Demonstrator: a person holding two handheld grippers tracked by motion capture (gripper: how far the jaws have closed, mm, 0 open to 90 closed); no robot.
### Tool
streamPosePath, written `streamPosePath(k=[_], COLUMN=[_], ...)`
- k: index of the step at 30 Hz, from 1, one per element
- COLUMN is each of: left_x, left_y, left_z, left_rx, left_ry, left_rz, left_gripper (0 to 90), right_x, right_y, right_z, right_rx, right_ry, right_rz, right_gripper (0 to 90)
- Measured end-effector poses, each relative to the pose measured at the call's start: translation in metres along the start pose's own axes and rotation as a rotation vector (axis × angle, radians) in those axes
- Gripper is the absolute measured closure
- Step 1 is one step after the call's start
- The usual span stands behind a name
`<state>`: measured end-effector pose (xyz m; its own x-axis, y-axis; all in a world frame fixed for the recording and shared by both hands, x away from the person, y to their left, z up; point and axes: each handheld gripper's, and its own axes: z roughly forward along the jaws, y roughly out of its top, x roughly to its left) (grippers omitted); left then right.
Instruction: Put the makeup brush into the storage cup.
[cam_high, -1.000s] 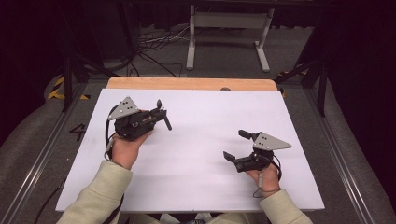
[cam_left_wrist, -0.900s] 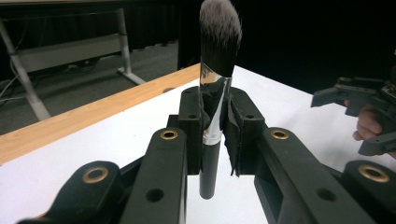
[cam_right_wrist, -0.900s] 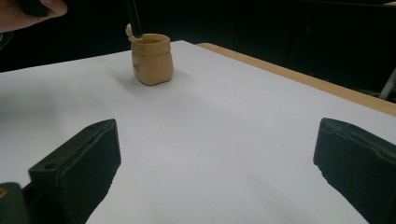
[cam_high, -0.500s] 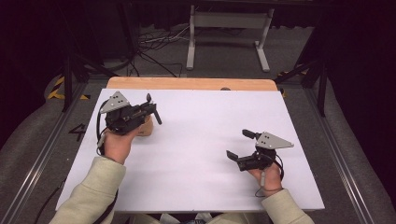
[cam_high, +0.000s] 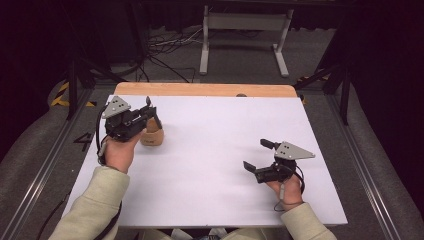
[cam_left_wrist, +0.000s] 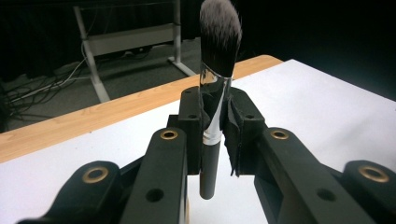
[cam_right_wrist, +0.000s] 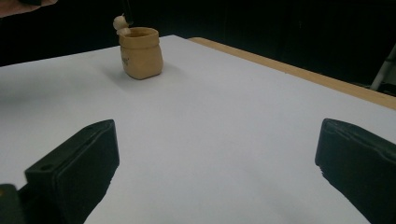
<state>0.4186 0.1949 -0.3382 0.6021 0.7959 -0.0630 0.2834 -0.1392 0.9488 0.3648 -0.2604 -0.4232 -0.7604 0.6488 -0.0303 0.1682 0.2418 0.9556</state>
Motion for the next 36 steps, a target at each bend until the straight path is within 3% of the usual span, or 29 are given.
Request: streamPosePath(k=[9,15,22,30,36], left_x=[0.008,0.016,0.025,0.030,0.030], left_y=[-0.003,-0.007,-0.012,-0.017,-0.019], left_z=[0.001,0.006,0.011,0.016,0.020], left_rx=[0.011,0.018,0.058,0.093,0.114], left_ry=[0.059,0.073,0.099,0.102,0.094], left_rz=[-0.035,-0.100,-0.145,-0.194,-0.199], left_gripper=[78.0,78.0,78.1,78.1,78.0], right_x=[0.000,0.001,0.001,0.002,0.003], right_y=[-0.001,-0.001,-0.001,-0.001,-0.001], right_z=[0.001,0.002,0.002,0.002,0.003], right_rx=[-0.001,0.002,0.000,0.001,0.002], right_ry=[0.004,0.011,0.017,0.021,0.027], right_rz=[0.005,0.003,0.000,-0.003,-0.002], right_gripper=[0.0,0.0,0.2,0.2,0.2])
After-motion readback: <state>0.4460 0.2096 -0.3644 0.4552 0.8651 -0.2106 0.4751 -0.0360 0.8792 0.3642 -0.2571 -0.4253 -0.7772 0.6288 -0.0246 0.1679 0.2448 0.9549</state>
